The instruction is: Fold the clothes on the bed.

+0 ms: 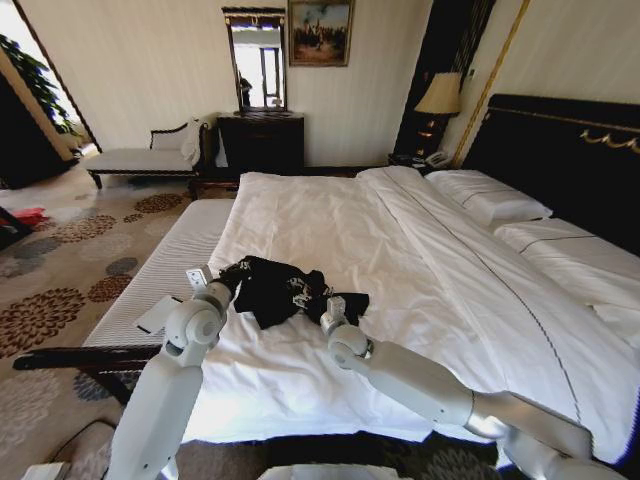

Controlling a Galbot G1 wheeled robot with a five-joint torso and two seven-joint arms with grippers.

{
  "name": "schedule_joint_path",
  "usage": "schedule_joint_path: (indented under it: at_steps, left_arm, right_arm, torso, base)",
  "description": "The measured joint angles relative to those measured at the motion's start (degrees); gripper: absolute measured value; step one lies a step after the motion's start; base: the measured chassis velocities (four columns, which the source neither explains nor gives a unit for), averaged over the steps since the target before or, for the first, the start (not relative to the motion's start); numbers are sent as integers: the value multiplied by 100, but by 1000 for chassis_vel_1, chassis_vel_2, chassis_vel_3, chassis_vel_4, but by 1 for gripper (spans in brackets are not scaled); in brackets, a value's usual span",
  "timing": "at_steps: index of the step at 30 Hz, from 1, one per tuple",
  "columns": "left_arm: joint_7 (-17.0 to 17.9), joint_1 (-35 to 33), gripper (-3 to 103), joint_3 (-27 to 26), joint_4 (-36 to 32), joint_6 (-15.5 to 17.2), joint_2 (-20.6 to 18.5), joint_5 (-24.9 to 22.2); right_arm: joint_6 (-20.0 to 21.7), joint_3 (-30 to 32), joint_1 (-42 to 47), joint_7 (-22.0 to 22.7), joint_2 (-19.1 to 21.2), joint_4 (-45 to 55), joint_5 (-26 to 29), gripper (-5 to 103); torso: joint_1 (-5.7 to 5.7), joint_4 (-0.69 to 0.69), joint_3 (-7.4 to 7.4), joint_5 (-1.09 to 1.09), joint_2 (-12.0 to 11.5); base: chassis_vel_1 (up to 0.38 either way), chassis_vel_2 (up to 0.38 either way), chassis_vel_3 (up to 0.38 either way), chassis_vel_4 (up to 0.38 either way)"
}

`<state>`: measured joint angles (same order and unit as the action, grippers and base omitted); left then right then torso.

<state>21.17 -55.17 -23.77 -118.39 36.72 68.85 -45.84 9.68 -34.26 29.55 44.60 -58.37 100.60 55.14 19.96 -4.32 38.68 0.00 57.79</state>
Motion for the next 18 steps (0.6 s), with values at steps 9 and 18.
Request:
schedule_joint_path:
  at_steps: [9,18]
  left_arm:
    - [-1,-110,0,-49,-77,7,-43,16]
    - [-4,-166,0,-109,-131,9,-65,20]
  right_arm:
    - [310,-87,-116,358,-279,-186,320,100]
    - [418,-156,-199,487,-344,-339,413,99]
  torso:
    - [0,2,0,0,0]
    - [0,1,0,0,0]
  base:
    - [0,0,0,0]
    - [0,0,0,0]
